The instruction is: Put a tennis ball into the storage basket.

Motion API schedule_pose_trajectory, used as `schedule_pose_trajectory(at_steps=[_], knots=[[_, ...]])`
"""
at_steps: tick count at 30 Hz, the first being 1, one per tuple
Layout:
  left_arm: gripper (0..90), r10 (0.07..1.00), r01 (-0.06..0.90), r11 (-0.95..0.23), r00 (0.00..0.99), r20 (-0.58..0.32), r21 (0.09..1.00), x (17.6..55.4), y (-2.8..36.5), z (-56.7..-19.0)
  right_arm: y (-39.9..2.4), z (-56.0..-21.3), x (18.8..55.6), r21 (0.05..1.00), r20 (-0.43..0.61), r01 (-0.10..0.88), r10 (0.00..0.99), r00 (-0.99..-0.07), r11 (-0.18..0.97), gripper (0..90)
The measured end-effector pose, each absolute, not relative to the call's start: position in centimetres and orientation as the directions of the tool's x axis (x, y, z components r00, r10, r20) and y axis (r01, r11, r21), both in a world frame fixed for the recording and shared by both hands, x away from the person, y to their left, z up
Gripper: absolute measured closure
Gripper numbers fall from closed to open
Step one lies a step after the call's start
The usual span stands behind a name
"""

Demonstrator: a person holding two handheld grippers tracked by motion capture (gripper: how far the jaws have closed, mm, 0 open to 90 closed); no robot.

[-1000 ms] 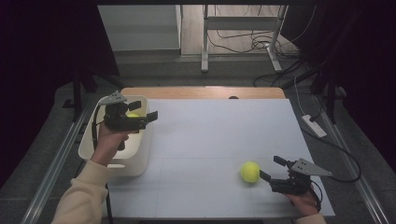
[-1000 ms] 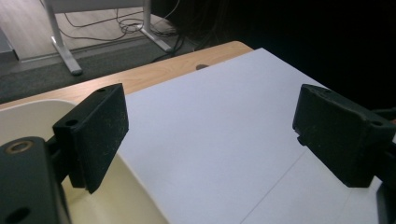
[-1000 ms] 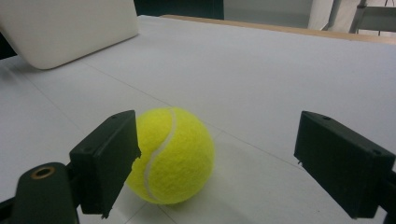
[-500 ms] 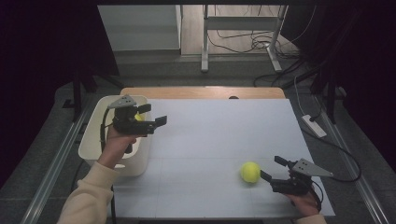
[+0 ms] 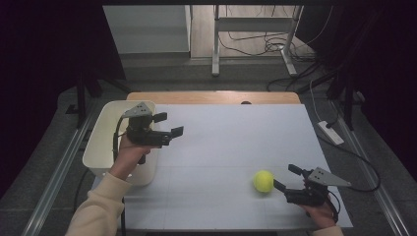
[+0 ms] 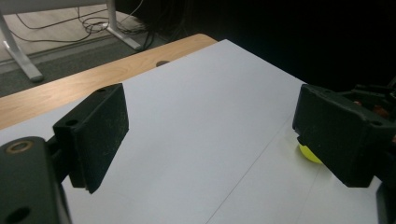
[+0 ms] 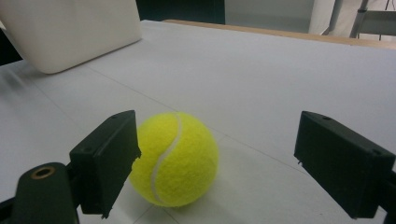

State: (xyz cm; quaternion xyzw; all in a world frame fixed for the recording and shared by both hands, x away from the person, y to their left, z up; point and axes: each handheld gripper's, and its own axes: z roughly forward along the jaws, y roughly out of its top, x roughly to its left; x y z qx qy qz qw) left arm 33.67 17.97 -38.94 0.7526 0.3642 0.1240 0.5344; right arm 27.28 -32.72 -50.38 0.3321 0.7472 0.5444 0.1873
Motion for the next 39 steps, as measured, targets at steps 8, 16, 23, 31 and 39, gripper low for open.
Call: schedule_pose_trajectory(at_steps=[8,16,23,31,39], knots=[[12.0,0.667,0.41,-0.169,0.717,-0.203,0.896,33.5,17.1,-39.1,-32.8,-50.3,27.2,0.94,0.082,0.288,0.699,-0.71,0.182,13.9],[12.0,0.653,0.409,-0.181,0.73,-0.202,0.894,33.2,16.3,-39.3,-32.6,-50.2,27.3,0.94,0.08,0.287,0.698,-0.711,0.185,13.9],[11.9,0.636,0.405,-0.21,0.748,-0.191,0.89,33.0,15.2,-39.4,-32.3,-50.2,27.0,0.94,0.073,0.281,0.689,-0.721,0.193,13.9],[12.0,0.61,0.403,-0.228,0.769,-0.193,0.886,33.1,13.6,-39.9,-32.1,-50.3,26.9,0.938,0.077,0.287,0.69,-0.719,0.195,13.9],[11.9,0.61,0.405,-0.237,0.77,-0.189,0.883,33.0,12.6,-40.1,-31.7,-50.1,27.2,0.939,0.07,0.279,0.683,-0.727,0.202,13.9]])
